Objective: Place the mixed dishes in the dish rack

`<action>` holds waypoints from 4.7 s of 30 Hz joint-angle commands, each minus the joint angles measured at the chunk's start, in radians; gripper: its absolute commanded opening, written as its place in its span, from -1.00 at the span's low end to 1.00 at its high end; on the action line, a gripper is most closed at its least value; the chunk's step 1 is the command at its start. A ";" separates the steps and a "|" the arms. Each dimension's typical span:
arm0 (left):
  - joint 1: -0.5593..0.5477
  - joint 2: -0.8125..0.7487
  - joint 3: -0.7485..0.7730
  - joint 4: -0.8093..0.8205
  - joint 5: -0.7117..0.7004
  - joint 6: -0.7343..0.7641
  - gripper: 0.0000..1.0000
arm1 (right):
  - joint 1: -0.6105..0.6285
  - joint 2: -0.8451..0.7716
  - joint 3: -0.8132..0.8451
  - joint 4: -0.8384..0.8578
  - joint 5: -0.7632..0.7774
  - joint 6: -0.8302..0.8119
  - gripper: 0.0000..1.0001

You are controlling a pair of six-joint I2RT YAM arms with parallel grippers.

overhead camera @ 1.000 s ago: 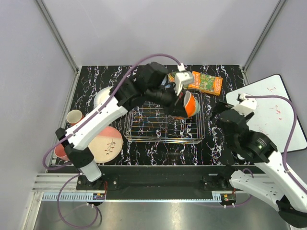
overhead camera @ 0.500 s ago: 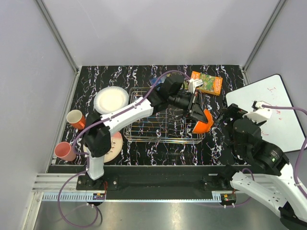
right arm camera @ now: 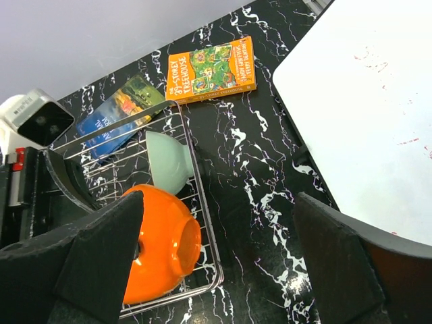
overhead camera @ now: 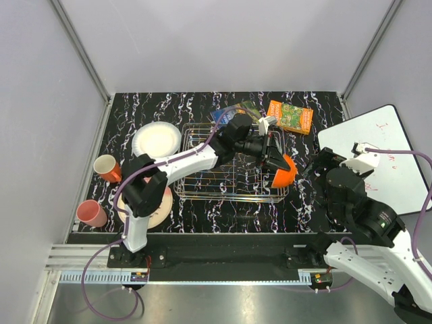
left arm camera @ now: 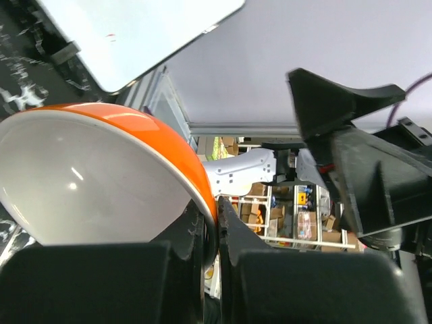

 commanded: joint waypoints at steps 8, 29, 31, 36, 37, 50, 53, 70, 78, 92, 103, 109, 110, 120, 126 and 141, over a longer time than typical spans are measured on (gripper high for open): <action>0.081 -0.041 -0.132 0.023 -0.013 0.065 -1.00 | 0.000 -0.011 0.016 -0.031 -0.011 0.040 0.99; 0.046 0.001 -0.185 0.227 -0.024 -0.079 -0.15 | -0.001 0.007 0.009 -0.029 -0.022 0.042 0.99; 0.038 0.001 -0.164 0.232 -0.024 -0.087 -0.10 | 0.000 0.007 0.014 -0.031 -0.022 0.040 0.99; 0.009 -0.013 -0.150 0.183 -0.032 -0.060 0.30 | 0.000 0.027 0.040 -0.031 -0.027 0.026 0.99; 0.008 -0.015 -0.153 0.181 -0.032 -0.058 0.39 | 0.000 0.030 0.043 -0.031 -0.030 0.028 0.99; 0.084 -0.090 -0.043 -0.062 -0.018 0.230 0.98 | 0.000 0.105 0.000 -0.072 -0.083 0.080 0.99; 0.121 -0.130 -0.026 -0.147 -0.016 0.302 0.98 | -0.001 0.176 0.000 -0.095 -0.102 0.118 1.00; 0.296 -0.314 -0.098 -0.406 -0.022 0.614 0.98 | 0.002 0.401 0.014 -0.107 -0.200 0.201 0.99; 0.513 -0.250 0.351 -1.043 -0.376 1.138 0.98 | 0.002 0.391 0.126 -0.008 -0.113 0.098 0.99; 0.722 -0.262 0.330 -1.160 -0.838 1.421 0.53 | -0.001 0.349 0.040 0.055 -0.248 0.043 0.67; 0.724 -0.718 -0.457 -0.810 -1.016 1.873 0.64 | -0.001 0.309 0.014 0.051 -0.212 0.042 0.74; 0.724 -0.782 -0.582 -0.701 -0.993 1.990 0.65 | 0.000 0.296 -0.007 0.064 -0.214 0.059 0.74; 0.724 -0.782 -0.605 -0.674 -0.980 1.999 0.65 | 0.000 0.288 -0.014 0.067 -0.214 0.062 0.74; 0.724 -0.716 -0.731 -0.539 -0.929 2.159 0.67 | -0.001 0.277 -0.006 0.052 -0.188 0.068 0.73; 0.725 -0.613 -0.734 -0.462 -0.946 2.163 0.65 | 0.000 0.292 -0.012 0.075 -0.199 0.072 0.72; 0.848 -0.509 -0.360 -0.800 -0.661 1.926 0.72 | 0.000 0.297 -0.012 0.080 -0.206 0.059 0.71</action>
